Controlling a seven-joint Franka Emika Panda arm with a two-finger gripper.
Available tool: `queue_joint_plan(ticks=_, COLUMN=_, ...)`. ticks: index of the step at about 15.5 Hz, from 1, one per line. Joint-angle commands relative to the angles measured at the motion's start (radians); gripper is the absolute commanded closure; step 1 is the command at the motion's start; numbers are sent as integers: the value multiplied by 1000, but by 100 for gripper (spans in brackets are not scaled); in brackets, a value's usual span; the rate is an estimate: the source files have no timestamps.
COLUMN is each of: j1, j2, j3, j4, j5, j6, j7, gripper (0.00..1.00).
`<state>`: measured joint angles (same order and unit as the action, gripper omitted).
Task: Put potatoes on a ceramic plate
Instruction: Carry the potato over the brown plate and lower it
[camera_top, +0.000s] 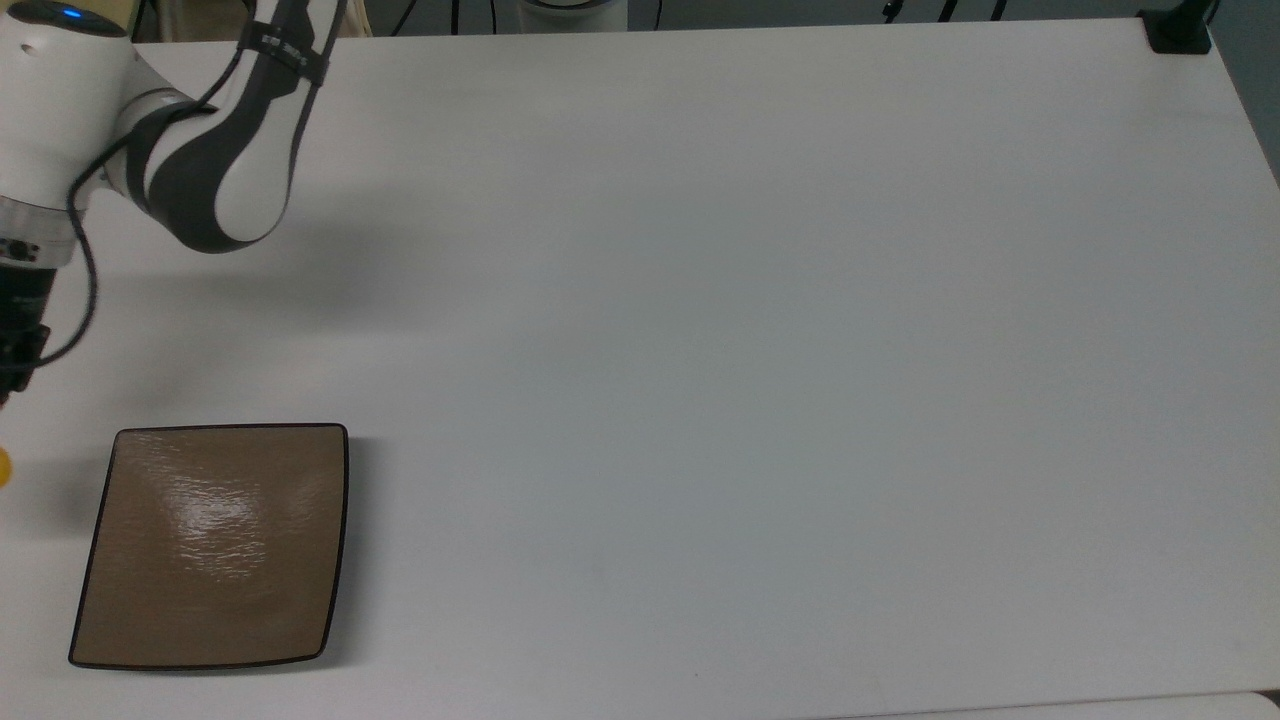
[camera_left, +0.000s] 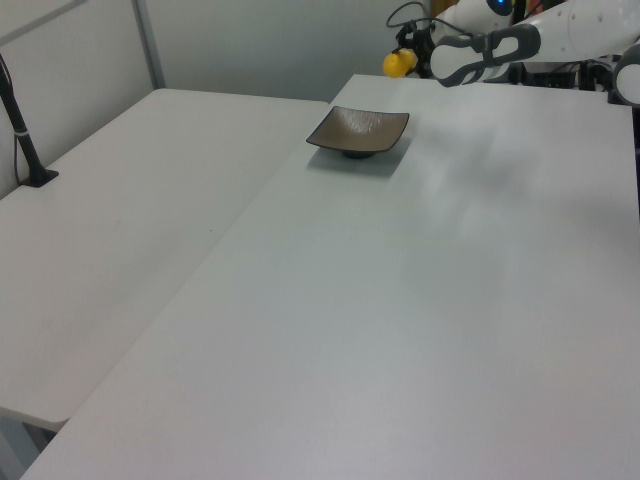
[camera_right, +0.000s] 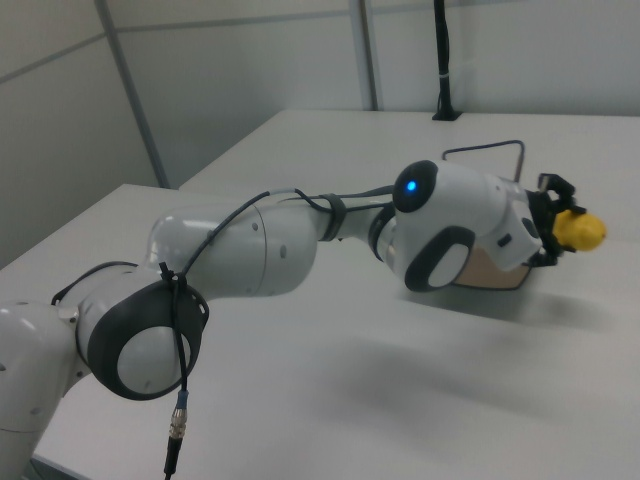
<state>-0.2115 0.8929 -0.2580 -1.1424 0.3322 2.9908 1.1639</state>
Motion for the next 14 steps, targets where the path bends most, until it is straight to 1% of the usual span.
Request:
queue_joint_plan(ticks=1, j1=34, j2=-166, j3=63, j4=-218, j5=-71, j6=-3, j7=-59, gripper=53)
queue_joint_plan(ticks=2, j1=35, j2=-184, j3=78, j4=-246, j5=-85, j6=-6, j7=-76, gripper=53)
queue_joint_plan(ticks=5, j1=61, j2=-184, j3=86, j4=-276, j5=-111, j6=-42, j7=-140, gripper=53)
queue_joint_plan(ticks=6, j1=64, j2=-181, j3=97, j4=-278, j5=-119, j6=-67, j7=-168, gripper=49)
queue_joint_plan(ticks=7, j1=64, j2=-177, j3=108, j4=-283, j5=-122, j6=-79, j7=-184, gripper=49)
queue_joint_plan(ticks=8, j1=66, j2=-173, j3=112, j4=-289, j5=-122, j6=-81, j7=-199, gripper=49)
queue_joint_plan(ticks=9, j1=73, j2=-172, j3=112, j4=-298, j5=-125, j6=-81, j7=-216, gripper=45)
queue_joint_plan(ticks=10, j1=81, j2=-170, j3=112, j4=-303, j5=-136, j6=-85, j7=-239, gripper=40)
queue_joint_plan(ticks=11, j1=83, j2=-167, j3=112, j4=-303, j5=-143, j6=-85, j7=-253, gripper=25)
queue_joint_plan(ticks=12, j1=83, j2=-164, j3=112, j4=-301, j5=-144, j6=-85, j7=-253, gripper=7)
queue_joint_plan(ticks=13, j1=83, j2=-164, j3=112, j4=-300, j5=-144, j6=-85, j7=-253, gripper=0)
queue_joint_plan(ticks=14, j1=83, j2=-164, j3=112, j4=-298, j5=-144, j6=-85, j7=-253, gripper=0)
